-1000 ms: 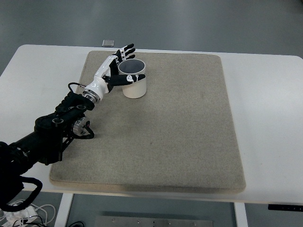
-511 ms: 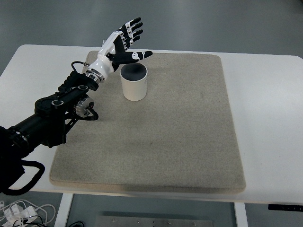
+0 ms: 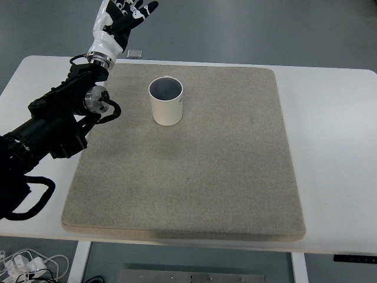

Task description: Flip white cup upright

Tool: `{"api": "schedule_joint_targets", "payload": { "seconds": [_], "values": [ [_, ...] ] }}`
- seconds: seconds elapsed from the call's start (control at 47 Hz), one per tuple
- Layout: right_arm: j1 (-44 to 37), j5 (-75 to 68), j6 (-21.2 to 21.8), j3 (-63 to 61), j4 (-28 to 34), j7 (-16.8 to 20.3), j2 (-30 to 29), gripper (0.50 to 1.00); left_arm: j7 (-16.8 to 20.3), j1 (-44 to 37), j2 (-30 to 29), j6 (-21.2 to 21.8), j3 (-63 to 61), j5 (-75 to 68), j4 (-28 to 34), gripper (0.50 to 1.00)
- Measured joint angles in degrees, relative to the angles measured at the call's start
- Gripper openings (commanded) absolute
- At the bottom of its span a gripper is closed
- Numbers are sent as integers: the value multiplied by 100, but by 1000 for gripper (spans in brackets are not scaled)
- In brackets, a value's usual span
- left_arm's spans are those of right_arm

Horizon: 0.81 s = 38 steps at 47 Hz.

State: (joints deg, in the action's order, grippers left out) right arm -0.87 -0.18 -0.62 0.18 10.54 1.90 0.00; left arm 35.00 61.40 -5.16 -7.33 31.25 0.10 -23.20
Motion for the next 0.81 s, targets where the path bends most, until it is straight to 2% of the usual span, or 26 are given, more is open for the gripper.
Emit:
{"api": "schedule_joint_targets", "payload": {
  "seconds": [0.17,0.255,0.426,0.553,0.809],
  "values": [
    [-1,0,0,-18,2,0,0,952,-49,-41,-25,-93,94,338,51,996],
    [-1,0,0,-33,2,1,0,952,-535,-77,-73,-163,315,550,50,996],
    [-1,0,0,-3,2,2,0,952,-977,-187,-193,-337,769,776,54,996],
    [-4,0,0,0,1,1,0,952,-1641,-322,-198,-394,1045,977,54,999],
    [-1,0,0,0,3,2,0,952,-2269,-469,-196,-329,1576,1467,82,996]
  ]
}}
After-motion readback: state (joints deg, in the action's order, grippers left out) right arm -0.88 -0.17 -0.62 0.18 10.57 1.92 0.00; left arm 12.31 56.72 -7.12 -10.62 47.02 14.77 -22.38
